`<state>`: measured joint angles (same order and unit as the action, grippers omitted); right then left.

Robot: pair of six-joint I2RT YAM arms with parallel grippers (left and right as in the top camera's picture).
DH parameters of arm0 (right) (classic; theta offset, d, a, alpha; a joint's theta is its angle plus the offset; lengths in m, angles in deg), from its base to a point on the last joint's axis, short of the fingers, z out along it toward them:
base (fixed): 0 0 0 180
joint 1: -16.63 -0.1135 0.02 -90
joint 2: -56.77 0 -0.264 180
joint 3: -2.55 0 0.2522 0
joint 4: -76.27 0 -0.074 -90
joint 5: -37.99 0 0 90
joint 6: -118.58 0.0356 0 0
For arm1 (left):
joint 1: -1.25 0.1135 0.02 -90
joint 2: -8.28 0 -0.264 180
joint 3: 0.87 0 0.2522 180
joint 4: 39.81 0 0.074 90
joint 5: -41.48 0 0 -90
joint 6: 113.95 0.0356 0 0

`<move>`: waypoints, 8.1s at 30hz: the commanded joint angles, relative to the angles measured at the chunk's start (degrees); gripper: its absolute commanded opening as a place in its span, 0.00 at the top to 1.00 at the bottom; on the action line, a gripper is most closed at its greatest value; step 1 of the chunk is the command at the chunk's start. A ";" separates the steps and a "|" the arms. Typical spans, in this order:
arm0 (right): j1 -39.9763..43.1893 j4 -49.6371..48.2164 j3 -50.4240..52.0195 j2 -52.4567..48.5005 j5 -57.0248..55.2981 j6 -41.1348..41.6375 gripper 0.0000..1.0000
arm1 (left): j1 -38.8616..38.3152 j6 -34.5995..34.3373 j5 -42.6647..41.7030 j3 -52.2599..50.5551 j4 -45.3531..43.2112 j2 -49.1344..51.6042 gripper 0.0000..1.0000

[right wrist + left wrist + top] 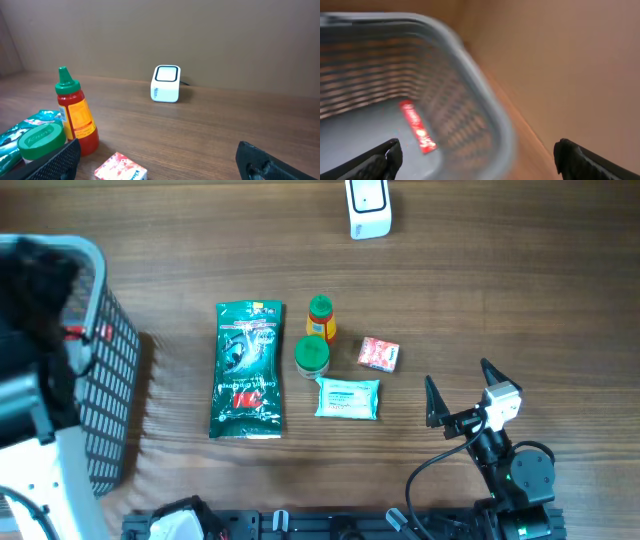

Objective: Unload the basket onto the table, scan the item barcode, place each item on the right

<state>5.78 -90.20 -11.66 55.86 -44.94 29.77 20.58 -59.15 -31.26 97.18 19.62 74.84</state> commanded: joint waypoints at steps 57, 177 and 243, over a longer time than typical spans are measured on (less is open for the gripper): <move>-0.22 -0.15 0.13 0.11 0.39 -0.09 0.00 | 14.19 -1.27 -0.92 -1.88 0.09 40.68 0.96; -0.22 -0.31 0.13 0.09 0.39 -0.11 0.00 | -63.34 16.22 12.83 -9.94 37.68 -10.54 0.00; -0.22 40.04 -62.86 -75.84 15.06 32.15 0.00 | -47.17 13.70 11.30 -9.94 39.65 -10.54 0.00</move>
<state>5.78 -50.39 -69.76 -16.72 -30.15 61.70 -27.07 -44.46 -19.87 87.39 59.27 64.35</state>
